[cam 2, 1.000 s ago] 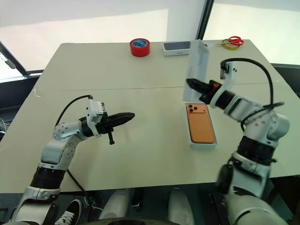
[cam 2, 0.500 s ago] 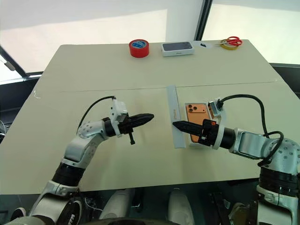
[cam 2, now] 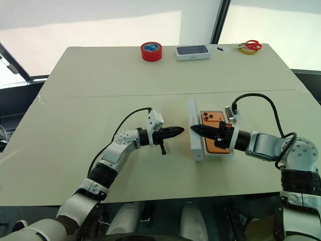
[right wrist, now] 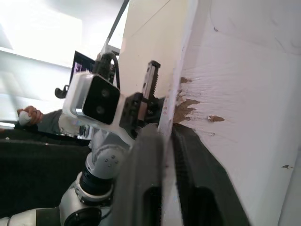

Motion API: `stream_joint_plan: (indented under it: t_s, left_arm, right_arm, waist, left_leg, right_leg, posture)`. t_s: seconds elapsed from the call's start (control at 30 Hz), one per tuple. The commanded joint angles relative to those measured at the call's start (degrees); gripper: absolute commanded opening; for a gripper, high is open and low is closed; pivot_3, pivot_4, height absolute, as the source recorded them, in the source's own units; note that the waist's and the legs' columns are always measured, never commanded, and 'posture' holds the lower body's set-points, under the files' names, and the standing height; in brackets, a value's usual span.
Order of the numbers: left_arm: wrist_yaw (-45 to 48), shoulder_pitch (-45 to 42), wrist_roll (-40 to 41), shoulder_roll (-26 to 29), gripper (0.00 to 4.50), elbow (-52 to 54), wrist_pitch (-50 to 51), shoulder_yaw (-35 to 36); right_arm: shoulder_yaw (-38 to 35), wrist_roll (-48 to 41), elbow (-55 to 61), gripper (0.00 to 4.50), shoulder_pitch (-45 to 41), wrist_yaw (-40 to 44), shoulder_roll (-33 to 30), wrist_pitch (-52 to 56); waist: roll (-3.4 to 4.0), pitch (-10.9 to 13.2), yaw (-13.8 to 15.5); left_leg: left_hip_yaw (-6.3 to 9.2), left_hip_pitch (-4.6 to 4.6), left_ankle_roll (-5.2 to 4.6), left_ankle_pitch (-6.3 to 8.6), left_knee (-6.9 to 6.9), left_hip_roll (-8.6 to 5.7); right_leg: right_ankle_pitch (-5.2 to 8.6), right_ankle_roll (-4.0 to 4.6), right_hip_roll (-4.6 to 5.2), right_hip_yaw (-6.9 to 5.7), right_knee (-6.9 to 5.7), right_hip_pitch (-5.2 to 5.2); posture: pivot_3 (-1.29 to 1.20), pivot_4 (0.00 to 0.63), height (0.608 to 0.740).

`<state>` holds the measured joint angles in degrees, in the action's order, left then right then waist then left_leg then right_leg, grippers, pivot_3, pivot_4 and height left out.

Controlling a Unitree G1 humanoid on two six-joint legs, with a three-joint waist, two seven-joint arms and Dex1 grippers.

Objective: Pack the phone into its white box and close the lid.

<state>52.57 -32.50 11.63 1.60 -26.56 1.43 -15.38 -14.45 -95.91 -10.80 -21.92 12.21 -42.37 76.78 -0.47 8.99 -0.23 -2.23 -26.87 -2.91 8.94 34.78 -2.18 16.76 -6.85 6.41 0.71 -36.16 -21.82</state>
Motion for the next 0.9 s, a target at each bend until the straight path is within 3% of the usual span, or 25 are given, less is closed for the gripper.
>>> stream_joint_plan:
  t_s: [0.03,0.13,0.3,0.43,0.67,0.77,0.9]
  left_arm:
    - [-0.2,-4.1,-0.9,-3.4,0.00,-4.3,-2.8,-0.2]
    - [-0.1,-6.4,-1.2,-5.9,0.00,-8.1,-4.0,0.1]
    - [-0.1,-9.4,-1.8,-9.1,0.00,-12.6,-5.8,0.4]
    - [-1.1,-11.3,-2.8,-12.0,0.00,-17.0,-7.2,0.5]
    - [0.3,-9.0,-4.5,-9.6,0.00,-15.0,-7.0,-0.3]
    - [2.8,-5.6,-3.4,-5.5,0.00,-8.9,-3.5,0.1]
    - [3.6,-1.8,-3.6,-1.1,0.00,-2.3,-0.4,-0.4]
  right_arm:
    - [-2.1,5.5,-0.8,2.45,-1.4,2.4,-1.2,-2.3]
    - [-2.6,12.3,0.1,4.00,-1.8,5.7,-2.8,-5.4]
    - [-1.1,30.2,1.1,4.00,-1.2,14.6,-8.5,-18.3]
    - [-0.1,44.9,1.4,4.00,-2.8,15.0,-10.0,-31.7]
    - [0.9,57.9,10.1,4.00,4.8,18.8,-9.4,-42.1]
    - [2.8,65.1,13.9,3.14,10.0,19.8,-9.1,-48.3]
    - [4.2,72.0,13.8,1.11,11.9,20.2,-8.4,-54.5]
  waist:
    - [0.02,0.0,0.0]
    - [0.02,0.0,0.1]
    - [0.02,0.0,1.2]
    - [0.01,0.0,1.0]
    - [0.03,0.0,1.1]
    - [0.04,0.0,0.9]
    - [0.11,0.0,0.7]
  left_leg:
    - [0.00,-0.11,-0.05,0.03,0.12,0.00]
    - [0.00,-0.57,-0.22,0.13,0.43,-0.03]
    - [-0.14,-0.60,-0.35,0.21,0.48,-0.09]
    - [-0.18,-0.60,-0.33,0.23,0.49,-0.09]
    - [-0.20,-0.59,-0.33,0.22,0.37,-0.07]
    - [-0.19,-0.59,-0.31,0.24,0.35,-0.07]
    - [-0.21,-0.53,-0.20,0.30,0.41,-0.07]
  right_leg:
    - [-0.01,-0.01,0.00,0.00,0.00,-0.07]
    - [-0.08,-0.13,0.02,0.00,-0.03,-0.39]
    - [-0.16,-0.28,0.07,-0.02,0.02,-0.43]
    - [-0.09,-0.14,0.09,0.00,0.04,-0.43]
    - [-0.18,-0.33,0.08,-0.01,0.00,-0.54]
    - [-0.18,-0.33,0.11,0.01,0.02,-0.53]
    - [-0.13,-0.22,0.11,0.05,-0.02,-0.50]
  posture:
    - [0.00,0.150,0.738]
    - [0.00,0.150,0.738]
    - [0.00,0.150,0.738]
    - [0.00,0.150,0.738]
    - [0.00,0.150,0.738]
    - [0.00,0.150,0.738]
    - [0.00,0.150,0.738]
